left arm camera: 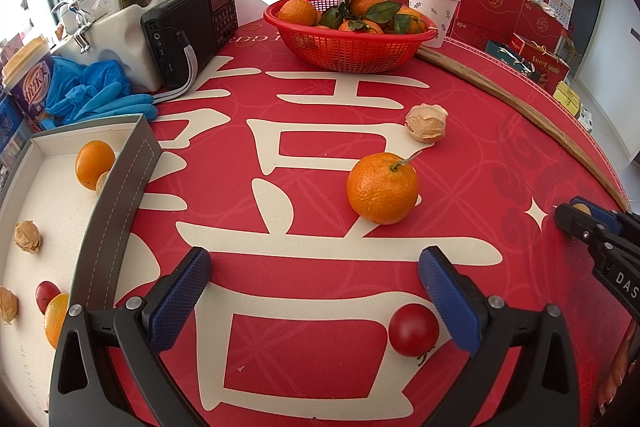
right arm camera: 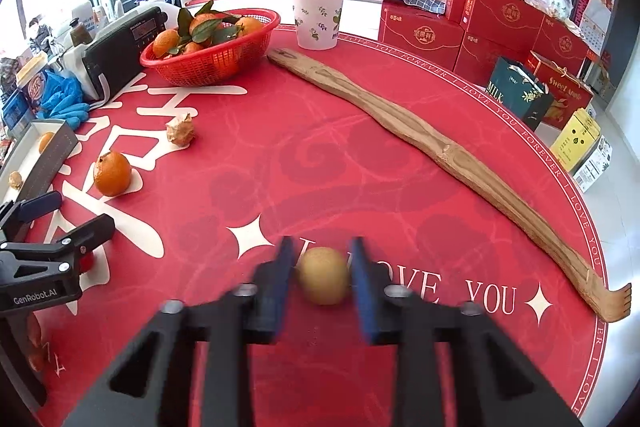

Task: Organize fruits
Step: 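Grasp the brown round fruit with the right tool while the left tool grasps the red cherry tomato, then carry both fruits into the white tray while opening both tools to release them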

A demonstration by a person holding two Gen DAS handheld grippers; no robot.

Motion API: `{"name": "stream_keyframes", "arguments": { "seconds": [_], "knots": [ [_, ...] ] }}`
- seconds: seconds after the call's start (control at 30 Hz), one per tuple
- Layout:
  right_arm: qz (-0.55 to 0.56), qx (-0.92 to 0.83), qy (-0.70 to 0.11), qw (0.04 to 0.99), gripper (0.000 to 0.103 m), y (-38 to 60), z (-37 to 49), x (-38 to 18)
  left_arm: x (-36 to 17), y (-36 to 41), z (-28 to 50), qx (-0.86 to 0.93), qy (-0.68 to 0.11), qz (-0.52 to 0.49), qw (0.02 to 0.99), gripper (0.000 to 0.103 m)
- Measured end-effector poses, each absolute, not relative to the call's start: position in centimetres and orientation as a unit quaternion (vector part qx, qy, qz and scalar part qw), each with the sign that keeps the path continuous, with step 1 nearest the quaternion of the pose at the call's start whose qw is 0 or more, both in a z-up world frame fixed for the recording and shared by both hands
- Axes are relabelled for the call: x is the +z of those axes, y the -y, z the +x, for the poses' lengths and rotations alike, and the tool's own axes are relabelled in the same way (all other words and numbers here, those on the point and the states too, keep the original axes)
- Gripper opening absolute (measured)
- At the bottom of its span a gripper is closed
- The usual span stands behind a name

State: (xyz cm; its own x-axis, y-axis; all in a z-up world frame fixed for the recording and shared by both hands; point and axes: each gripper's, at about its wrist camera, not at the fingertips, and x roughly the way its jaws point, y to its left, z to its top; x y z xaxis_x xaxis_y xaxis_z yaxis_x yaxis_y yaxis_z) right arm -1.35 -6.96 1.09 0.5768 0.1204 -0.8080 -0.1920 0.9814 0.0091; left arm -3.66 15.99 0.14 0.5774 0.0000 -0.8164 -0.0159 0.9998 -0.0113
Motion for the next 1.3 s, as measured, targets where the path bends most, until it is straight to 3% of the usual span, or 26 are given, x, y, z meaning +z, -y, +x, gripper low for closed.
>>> {"name": "stream_keyframes", "arguments": {
  "seconds": [0.4,0.5,0.53,0.57,0.6,0.63,1.3],
  "knots": [
    [-0.023,0.111,-0.441,0.89,0.027,6.6,-1.6,1.1,0.7,-13.3,-6.9,-0.018,-0.463,0.026,0.886,0.103],
    [-0.022,0.114,-0.441,0.89,0.027,6.7,-1.6,1.1,0.9,-12.1,-7.1,-0.022,-0.454,0.036,0.89,0.092],
    [-0.021,0.114,-0.441,0.89,0.027,6.7,-1.6,1.1,1.0,-12.0,-7.1,-0.029,-0.454,0.028,0.89,0.078],
    [-0.019,0.115,-0.441,0.89,0.027,6.7,-1.7,1.1,1.1,-11.9,-7.1,-0.041,-0.452,0.015,0.891,0.052],
    [-0.013,0.119,-0.442,0.889,0.027,6.9,-1.7,1.1,1.3,-11.7,-7.0,-0.036,-0.448,0.019,0.893,0.034],
    [-0.003,0.126,-0.443,0.888,0.027,7.1,-1.7,1.1,1.4,-11.5,-6.9,-0.036,-0.448,0.027,0.893,0.023],
    [0.033,0.188,-0.41,0.892,0.027,4.7,-2.8,3.1,4.0,-16.3,-8.8,-0.017,-0.383,-0.001,0.924,0.024]
  ]
}}
